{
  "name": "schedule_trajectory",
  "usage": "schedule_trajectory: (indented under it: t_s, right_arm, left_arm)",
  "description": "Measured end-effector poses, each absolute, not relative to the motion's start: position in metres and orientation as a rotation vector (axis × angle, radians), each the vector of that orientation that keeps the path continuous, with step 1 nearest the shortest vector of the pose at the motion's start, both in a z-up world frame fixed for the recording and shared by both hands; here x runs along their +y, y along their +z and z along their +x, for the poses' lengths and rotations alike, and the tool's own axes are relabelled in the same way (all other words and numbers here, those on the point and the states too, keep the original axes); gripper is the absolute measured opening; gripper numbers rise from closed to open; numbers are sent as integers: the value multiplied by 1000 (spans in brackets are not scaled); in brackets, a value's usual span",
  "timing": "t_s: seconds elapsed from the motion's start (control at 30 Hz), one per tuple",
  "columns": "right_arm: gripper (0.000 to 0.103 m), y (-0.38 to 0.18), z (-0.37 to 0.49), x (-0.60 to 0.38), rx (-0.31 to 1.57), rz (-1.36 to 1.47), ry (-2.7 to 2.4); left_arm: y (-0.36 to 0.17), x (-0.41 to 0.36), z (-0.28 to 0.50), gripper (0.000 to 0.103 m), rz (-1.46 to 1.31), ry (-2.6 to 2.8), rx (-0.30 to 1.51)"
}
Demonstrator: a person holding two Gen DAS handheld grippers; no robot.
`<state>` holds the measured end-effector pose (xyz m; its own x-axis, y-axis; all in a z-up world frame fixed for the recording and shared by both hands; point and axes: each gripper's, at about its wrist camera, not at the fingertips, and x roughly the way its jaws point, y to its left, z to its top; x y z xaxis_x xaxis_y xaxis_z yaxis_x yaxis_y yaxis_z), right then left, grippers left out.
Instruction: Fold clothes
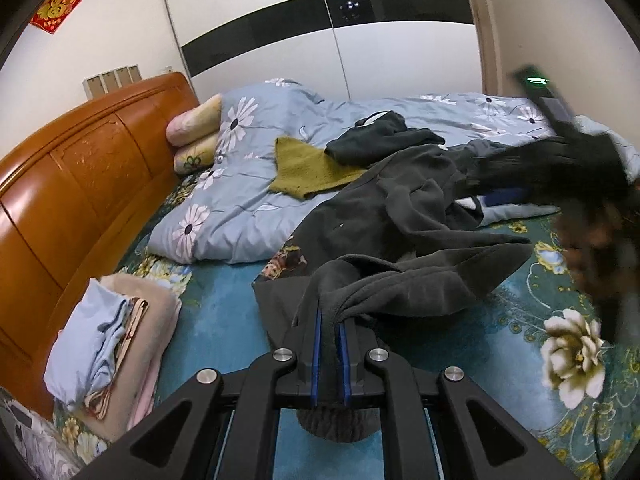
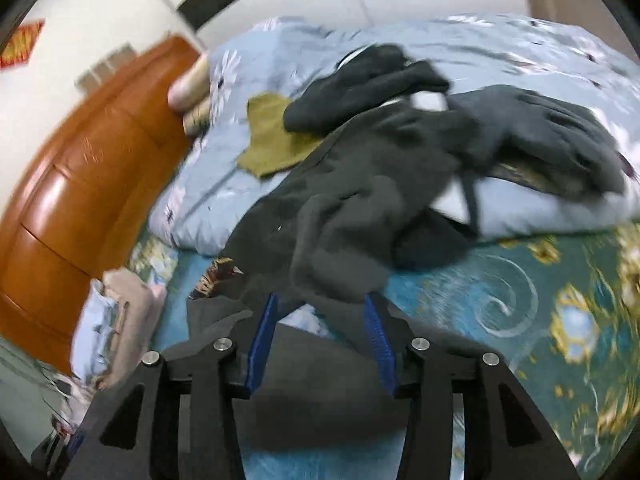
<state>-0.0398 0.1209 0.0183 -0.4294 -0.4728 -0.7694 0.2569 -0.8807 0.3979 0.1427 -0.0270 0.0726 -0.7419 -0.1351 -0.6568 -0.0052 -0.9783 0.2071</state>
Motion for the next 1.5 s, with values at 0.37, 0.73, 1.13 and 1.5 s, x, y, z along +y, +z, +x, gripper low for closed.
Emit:
schedule_trajectory:
  t_s: [0.37,0.73,1.13,1.5]
  right_arm:
    - [47,-51,-82,30,232,1551,-2412]
    - [8,-63,-87,114,230,1694,-2529]
    - [3,-20,-7,347,-299,1726,-2886]
    - [3,-40,157,499,-534,1981,-3106]
  left_arm:
    - [62,-40,146,10,1163,-2802,-278]
    - [60,-32,152,10,1193,-2813,-293]
    - [43,-27,154,10,1291,-2804,-284]
    - [22,42,169,10,1452,-2951,-476]
